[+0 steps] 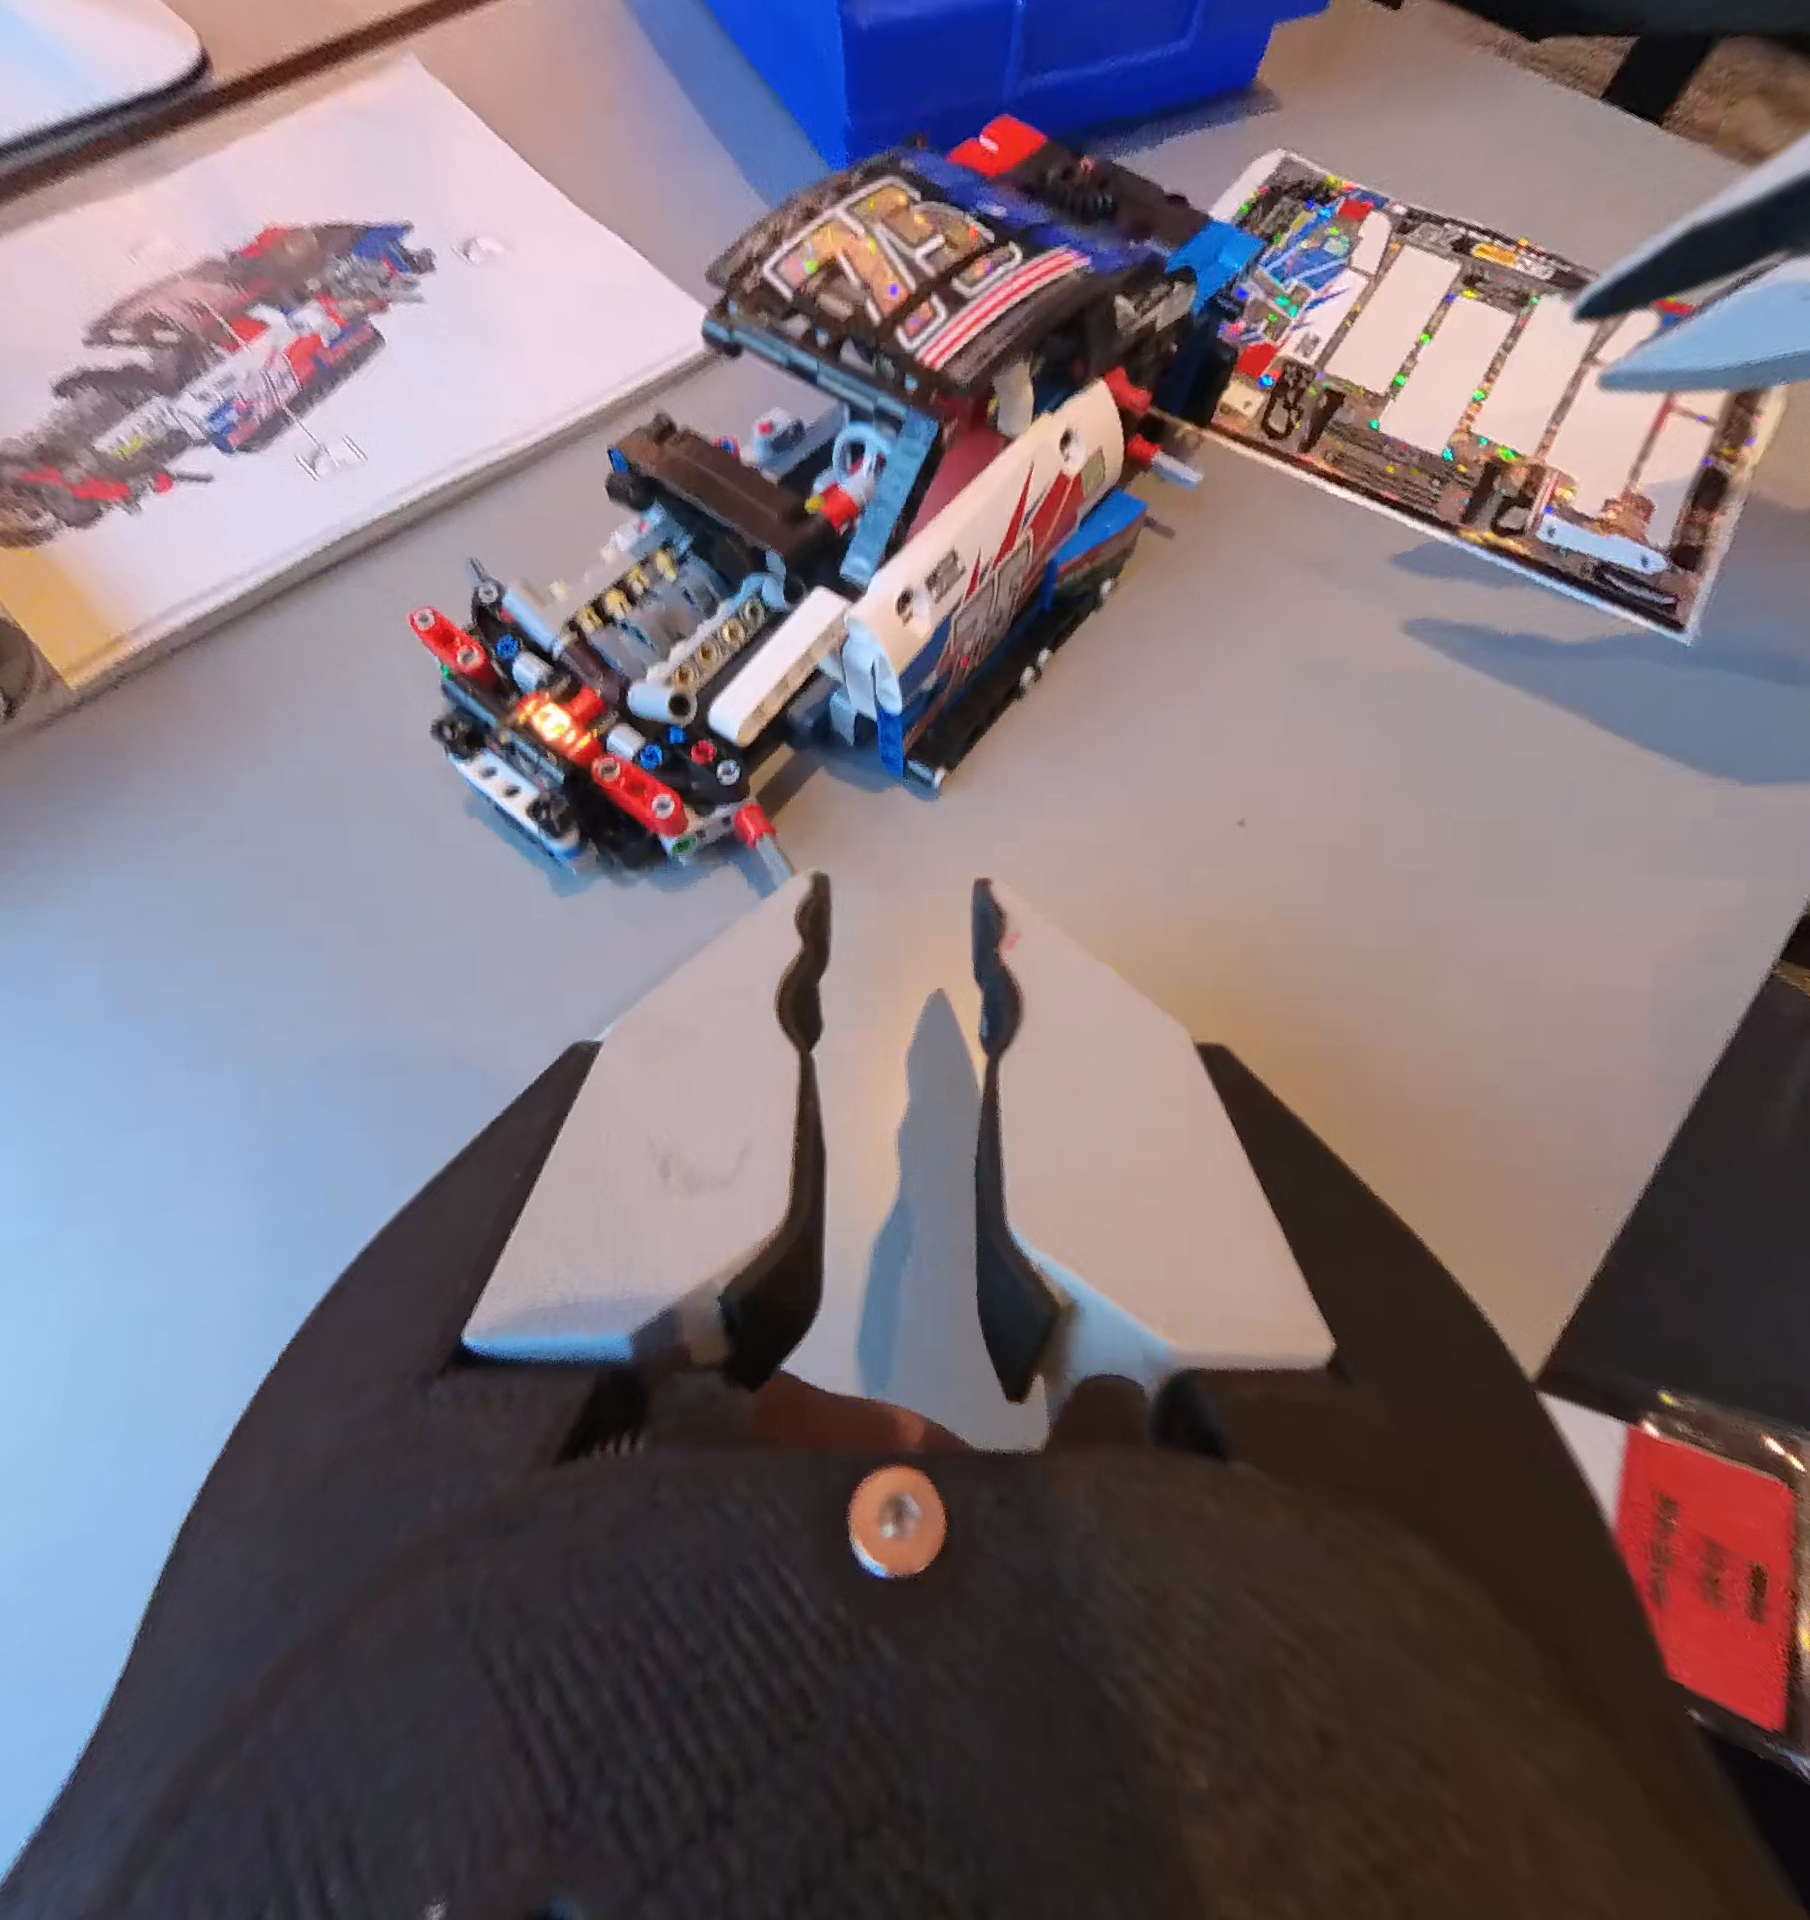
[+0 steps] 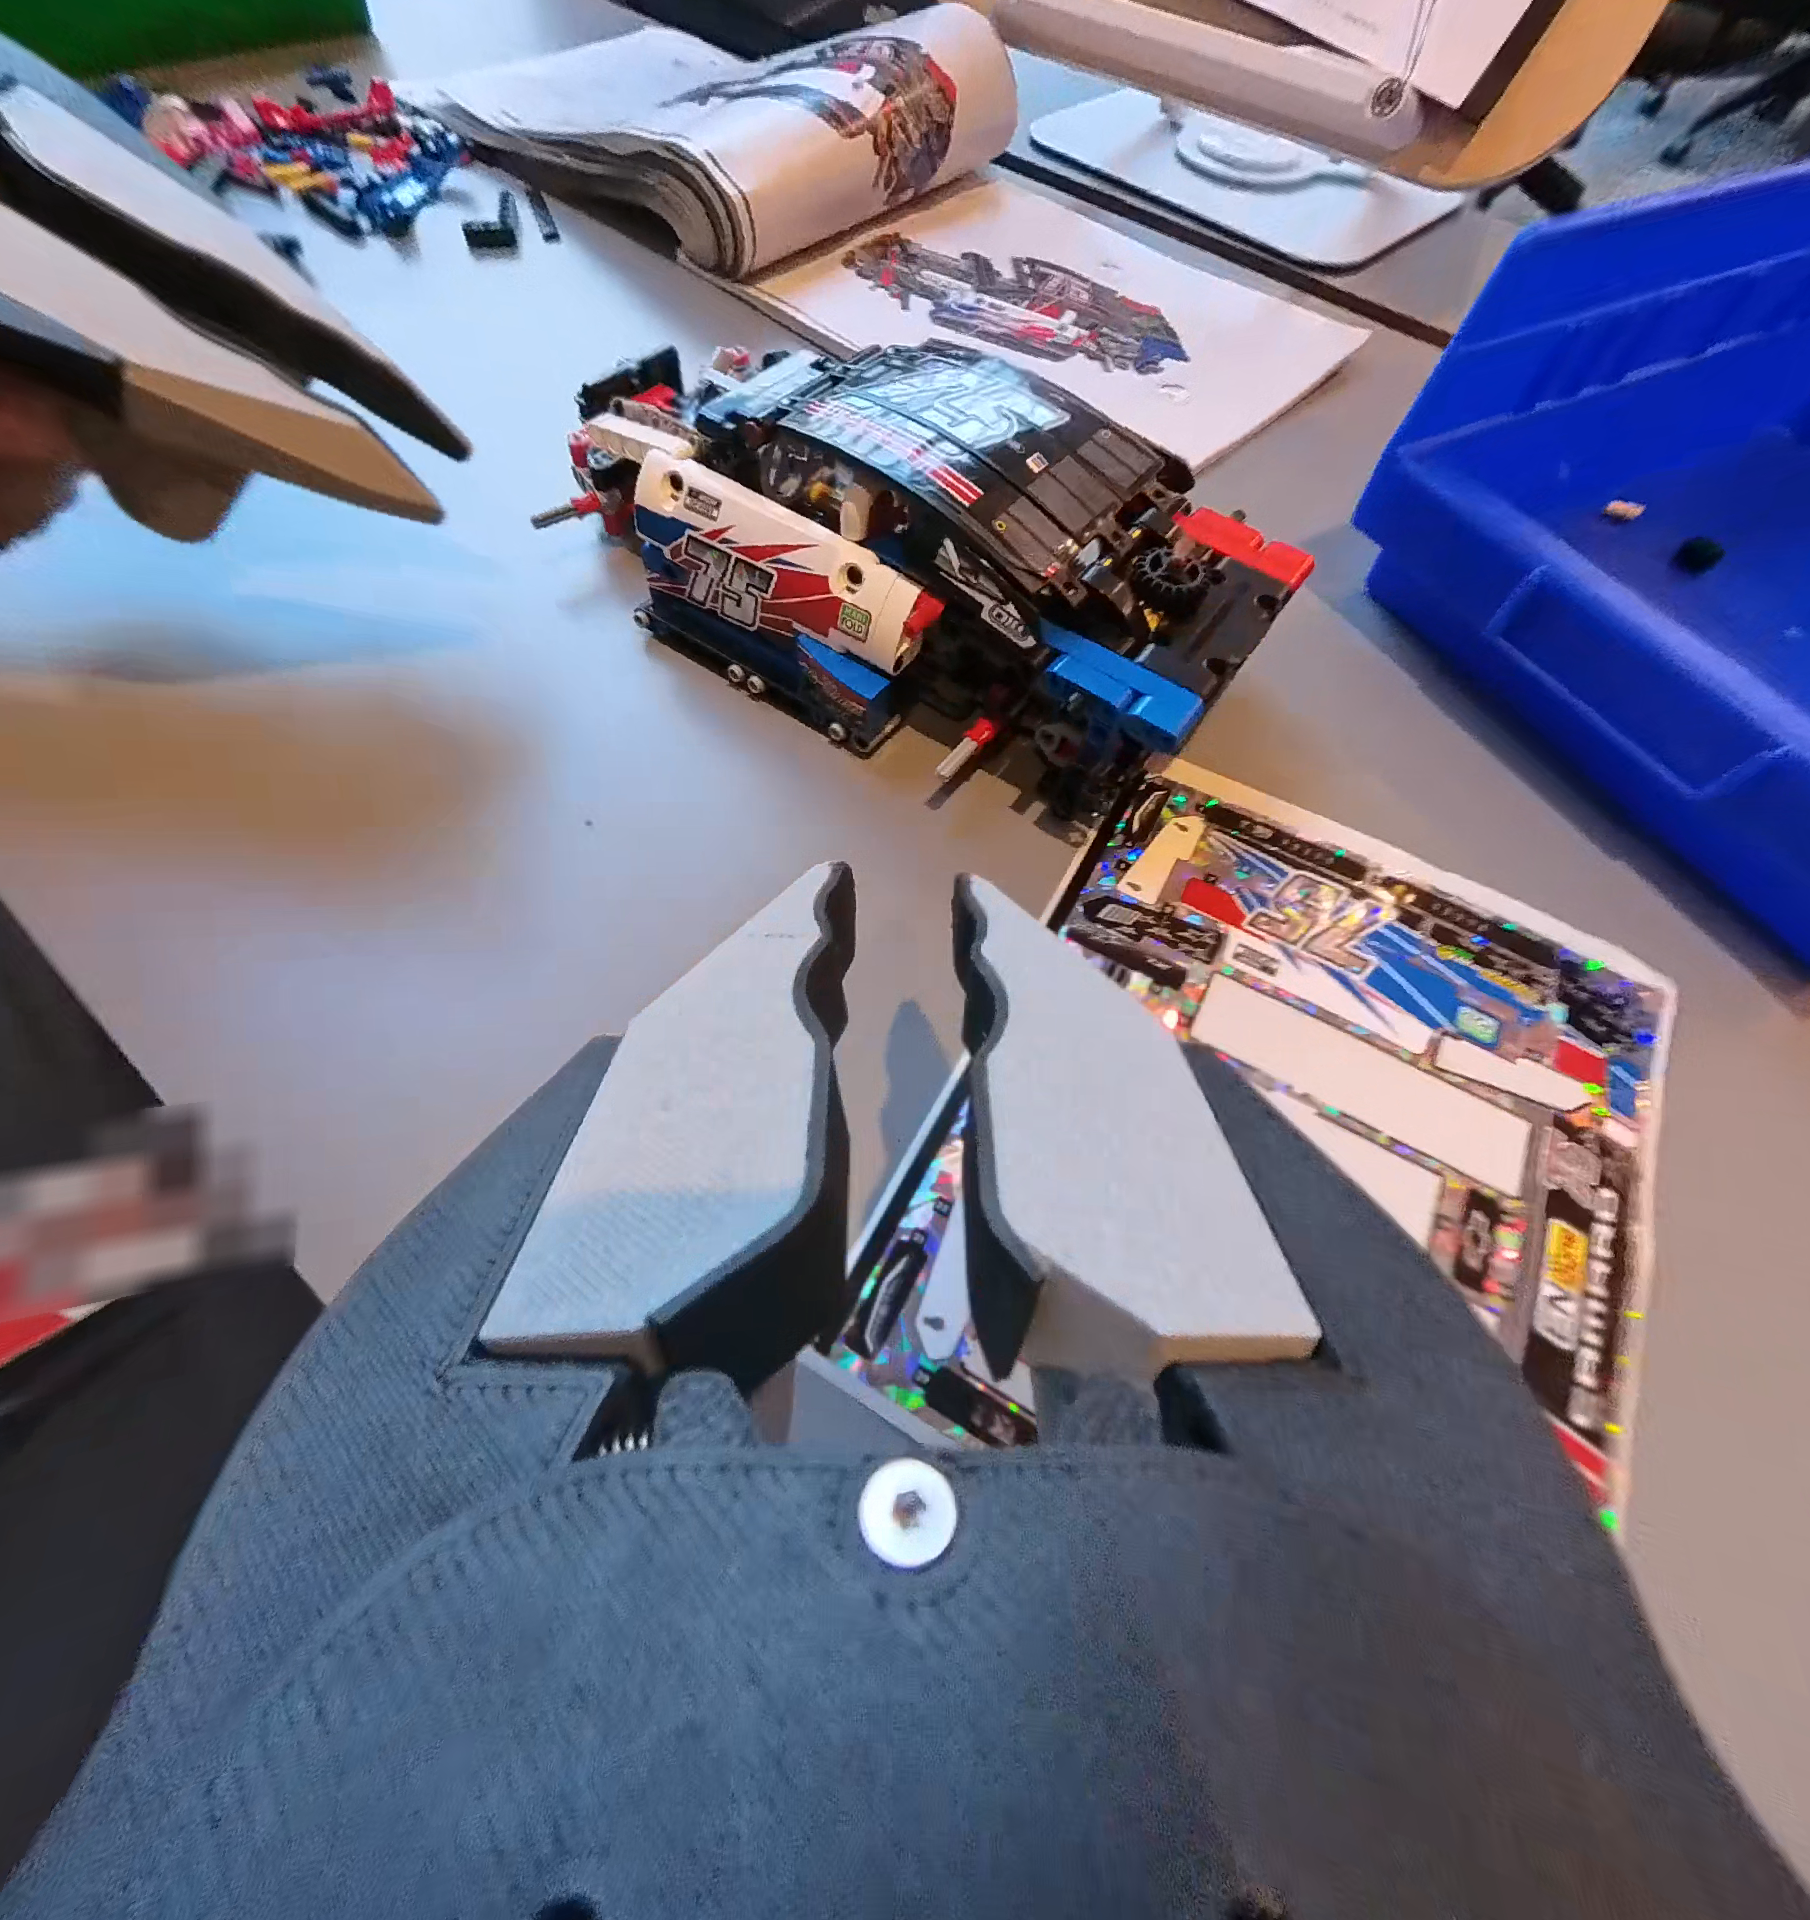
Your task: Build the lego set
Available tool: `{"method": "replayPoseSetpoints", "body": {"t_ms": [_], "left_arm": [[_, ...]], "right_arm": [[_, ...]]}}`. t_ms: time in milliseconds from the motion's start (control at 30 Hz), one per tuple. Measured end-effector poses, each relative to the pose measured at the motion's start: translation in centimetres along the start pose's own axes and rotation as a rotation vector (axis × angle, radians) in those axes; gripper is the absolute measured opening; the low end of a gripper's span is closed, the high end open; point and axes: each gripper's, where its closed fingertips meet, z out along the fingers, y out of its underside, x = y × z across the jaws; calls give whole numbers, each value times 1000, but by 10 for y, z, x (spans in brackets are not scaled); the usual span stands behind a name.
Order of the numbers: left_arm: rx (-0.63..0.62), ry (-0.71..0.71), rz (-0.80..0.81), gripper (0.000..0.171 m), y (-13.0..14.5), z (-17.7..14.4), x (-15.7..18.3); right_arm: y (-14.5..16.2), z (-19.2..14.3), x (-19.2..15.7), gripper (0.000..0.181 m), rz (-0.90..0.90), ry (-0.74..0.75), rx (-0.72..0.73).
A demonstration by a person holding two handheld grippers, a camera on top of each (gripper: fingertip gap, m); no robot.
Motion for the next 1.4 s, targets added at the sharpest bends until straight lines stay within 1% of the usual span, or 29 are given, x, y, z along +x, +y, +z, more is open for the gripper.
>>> {"method": "replayPoseSetpoints", "body": {"t_ms": [100,233,333,367,467,567,667,767,933,1000,1067,1133,1200,1267,1333,1367,1400], "left_arm": [[-2,-42,31,22,-9,14,4],[-24,-52,20,38,-9,37,7],[-22,-126,49,37,-11,51,-5],[-24,-135,56,34,-11,54,-6],[-36,-134,79,35,-11,61,-5],[-9,-150,87,20,-17,61,-8],[-23,-141,49,11,-15,63,-12],[-37,-121,58,0,-11,61,-14],[-67,-67,83,1,1,48,-14],[-59,-32,123,10,6,35,-10],[-58,-30,155,24,13,21,-13],[-60,-10,148,33,20,9,-16],[-40,38,116,41,19,-3,-19],[-6,33,126,46,3,-14,-37],[24,-18,182,52,-26,-19,-69],[30,-22,186,55,-43,-17,-85],[17,-5,162,63,-58,-11,-99]], "right_arm": [[4,5,-3,16,42,-35,-1],[3,5,-2,16,44,-34,12],[3,6,-2,16,44,-37,16],[4,7,-2,16,40,-36,15],[4,10,-2,16,25,-27,11],[2,13,-3,16,8,-25,17],[2,15,-2,17,-19,-4,10],[2,14,1,18,-25,2,6],[3,13,7,23,-12,-8,-1],[5,13,13,25,1,3,-12],[6,15,17,28,27,-7,-24],[6,22,21,36,63,-31,-45],[1,30,26,40,93,-67,-52],[-10,39,30,42,110,-108,-37],[-28,45,32,43,131,-171,-8],[-37,48,35,45,148,-202,7],[-47,51,38,47,165,-227,19]]}}
